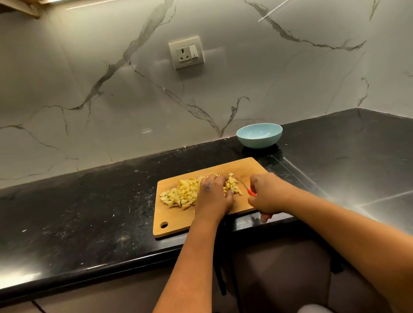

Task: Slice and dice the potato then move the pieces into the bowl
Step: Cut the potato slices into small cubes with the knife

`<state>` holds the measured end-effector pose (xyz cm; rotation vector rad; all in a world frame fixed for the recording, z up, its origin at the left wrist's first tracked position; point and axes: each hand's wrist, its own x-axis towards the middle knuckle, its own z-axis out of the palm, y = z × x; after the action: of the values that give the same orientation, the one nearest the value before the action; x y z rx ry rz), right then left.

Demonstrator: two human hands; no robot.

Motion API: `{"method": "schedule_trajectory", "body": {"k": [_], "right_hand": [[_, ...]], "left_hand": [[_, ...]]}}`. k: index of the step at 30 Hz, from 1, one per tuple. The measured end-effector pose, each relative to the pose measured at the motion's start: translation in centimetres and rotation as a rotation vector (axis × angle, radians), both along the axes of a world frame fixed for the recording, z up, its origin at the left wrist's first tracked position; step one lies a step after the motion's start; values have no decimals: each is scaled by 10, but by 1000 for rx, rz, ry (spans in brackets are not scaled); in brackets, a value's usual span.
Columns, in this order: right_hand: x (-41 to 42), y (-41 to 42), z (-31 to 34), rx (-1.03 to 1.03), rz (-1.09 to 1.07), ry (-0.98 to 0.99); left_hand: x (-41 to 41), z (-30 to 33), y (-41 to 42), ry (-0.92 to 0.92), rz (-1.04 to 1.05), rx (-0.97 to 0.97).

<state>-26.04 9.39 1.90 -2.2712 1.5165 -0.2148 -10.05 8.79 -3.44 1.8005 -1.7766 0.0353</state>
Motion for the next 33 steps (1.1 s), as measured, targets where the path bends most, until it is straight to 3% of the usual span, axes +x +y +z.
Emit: {"method": "schedule_trajectory", "body": {"k": [8,11,14,16,20,29,33], "right_hand": [[-23,-10,8,-144,31,-21],[-27,-19,6,-93,16,-65],[-47,-35,2,-211,-141,-175],[-67,-46,-7,-307,-296,-90],[-90,-59,-32,-278,-424,12],[-83,-67,-46,-373,-411,6],[-72,-61,-30,-371,-247,-21]], "left_hand": [[-6,4,4,-10,-20,-109],[-9,3,3,-17,-2,-142],[-12,2,2,-6,-12,-146],[-16,1,-1,9,-25,-143],[-26,1,-8,4,-48,-120],[-32,-1,-3,-90,-30,-87],[-10,8,20,-89,60,23]]}}
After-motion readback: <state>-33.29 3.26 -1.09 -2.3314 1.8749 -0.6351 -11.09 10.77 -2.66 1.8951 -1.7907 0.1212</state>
